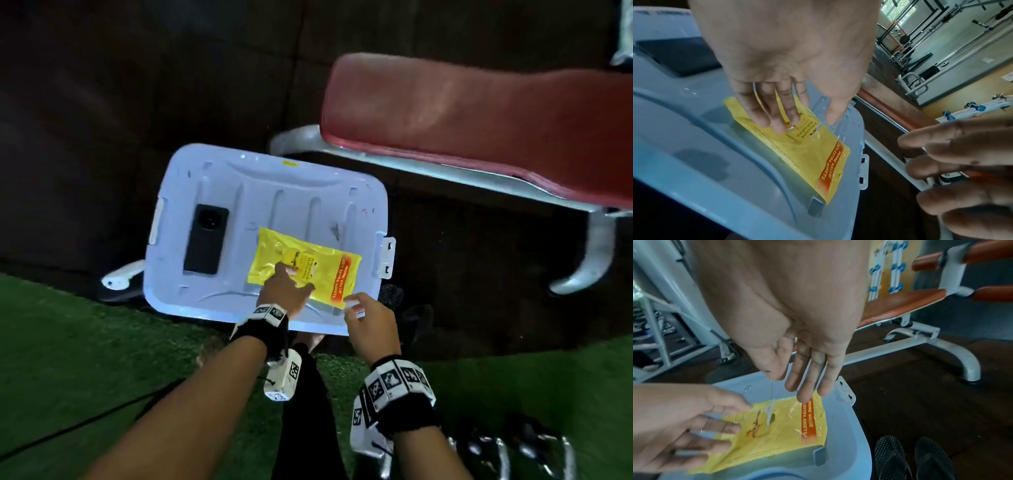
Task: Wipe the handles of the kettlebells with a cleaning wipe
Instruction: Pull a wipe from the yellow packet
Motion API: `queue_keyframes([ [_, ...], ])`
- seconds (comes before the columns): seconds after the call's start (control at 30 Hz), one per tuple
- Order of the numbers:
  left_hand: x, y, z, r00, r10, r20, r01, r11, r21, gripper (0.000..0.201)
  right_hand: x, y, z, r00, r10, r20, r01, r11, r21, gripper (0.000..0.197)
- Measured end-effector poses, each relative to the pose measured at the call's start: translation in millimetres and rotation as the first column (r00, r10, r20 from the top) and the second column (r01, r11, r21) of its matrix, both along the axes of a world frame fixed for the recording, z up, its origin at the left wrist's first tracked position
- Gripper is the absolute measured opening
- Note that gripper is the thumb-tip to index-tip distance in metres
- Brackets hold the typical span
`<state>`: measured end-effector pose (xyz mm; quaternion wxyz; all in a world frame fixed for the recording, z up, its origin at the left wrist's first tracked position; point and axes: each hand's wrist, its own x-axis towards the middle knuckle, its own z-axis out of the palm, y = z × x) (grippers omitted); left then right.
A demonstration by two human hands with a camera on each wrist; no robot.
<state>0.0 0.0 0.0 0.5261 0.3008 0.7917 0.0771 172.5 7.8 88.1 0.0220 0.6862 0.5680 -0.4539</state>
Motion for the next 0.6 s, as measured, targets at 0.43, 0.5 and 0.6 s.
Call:
queue_keyframes([
  [0.43,-28.3,13.7,-60.9,0.977,-0.07,-0.202,0.106,0.98,0.17,0.037,-31.4,41.3,-115.4,0.997,-0.082,0.004,0.082,0.996,-0.018,0.018],
  [0.5,-37.4,4.9,-65.1,0.985,-0.009,-0.17,0.05,0.97,0.239,0.034,-42.3,39.0,-127.0,0.997,-0.076,0.01,0.075,0.996,0.046,0.013],
  [0.6,-45.8,-8.9,-71.9,0.998,0.012,-0.068,0.01,0.953,0.303,0.03,-59.6,34.7,-145.4,0.997,-0.026,0.077,0.018,0.995,0.102,0.015],
])
